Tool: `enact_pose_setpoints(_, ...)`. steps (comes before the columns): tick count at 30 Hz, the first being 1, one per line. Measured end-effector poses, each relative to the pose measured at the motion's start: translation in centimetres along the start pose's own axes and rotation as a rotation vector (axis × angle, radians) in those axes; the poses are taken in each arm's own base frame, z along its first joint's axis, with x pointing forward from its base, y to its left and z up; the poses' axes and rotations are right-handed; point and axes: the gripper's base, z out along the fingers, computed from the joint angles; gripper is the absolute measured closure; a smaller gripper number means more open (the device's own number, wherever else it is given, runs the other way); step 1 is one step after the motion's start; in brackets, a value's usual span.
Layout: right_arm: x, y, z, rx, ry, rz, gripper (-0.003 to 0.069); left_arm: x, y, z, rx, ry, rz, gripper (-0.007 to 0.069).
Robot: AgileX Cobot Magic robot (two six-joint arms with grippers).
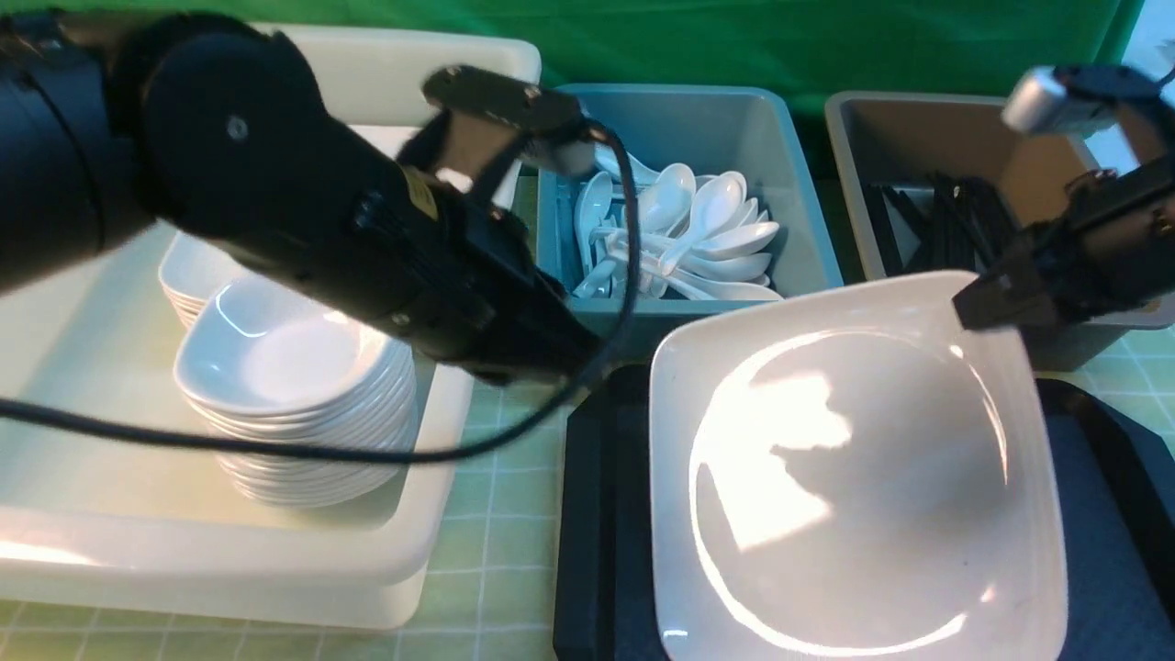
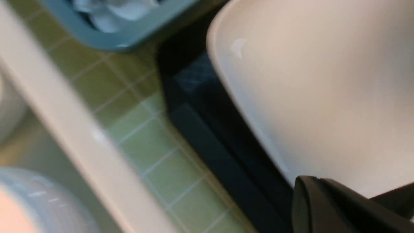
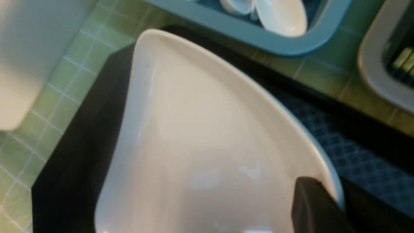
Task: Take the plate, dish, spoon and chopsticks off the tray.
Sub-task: Use the right arm to grab a plate from the dinner plate, then use the right arm to put the plate into the large storage box on the left
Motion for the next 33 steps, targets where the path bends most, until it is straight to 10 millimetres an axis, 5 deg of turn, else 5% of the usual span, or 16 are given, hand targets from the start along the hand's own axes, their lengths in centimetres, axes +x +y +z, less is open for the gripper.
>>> enact_pose_setpoints(6,-2.4,1.2,-3.7,0.043,-0.113,-0.058,0.0634,-1.1,3.9,-1.9,-0.085,-0.036,-0.090,0.0642)
enact_pose_setpoints(11,-6.8,2.7,-8.0,0.040,-0.304,-0.091,0.0634,-1.3,8.9,-4.9,-0.202,-0.081,-0.205,0.0642)
enact_pose_setpoints(17,-11.5,4.3,-9.0,0.004,-0.469,-0.124,0.0634,-0.1,12.5,-8.0,-0.278,-0.141,-0.340,0.0641)
enact_pose_setpoints(21,-15.4,6.2,-6.9,-0.080,-0.573,-0.140,0.0634,1.0,14.8,-10.2,-0.306,-0.198,-0.452,0.0641)
enact_pose_setpoints(25,-18.9,8.5,-1.9,-0.182,-0.641,-0.143,0.0634,2.0,16.4,-11.7,-0.307,-0.222,-0.530,0.0641)
enact_pose_setpoints(33,-21.7,12.5,7.8,-0.281,-0.728,-0.146,0.0634,2.4,16.3,-11.8,-0.273,-0.187,-0.517,0.0641)
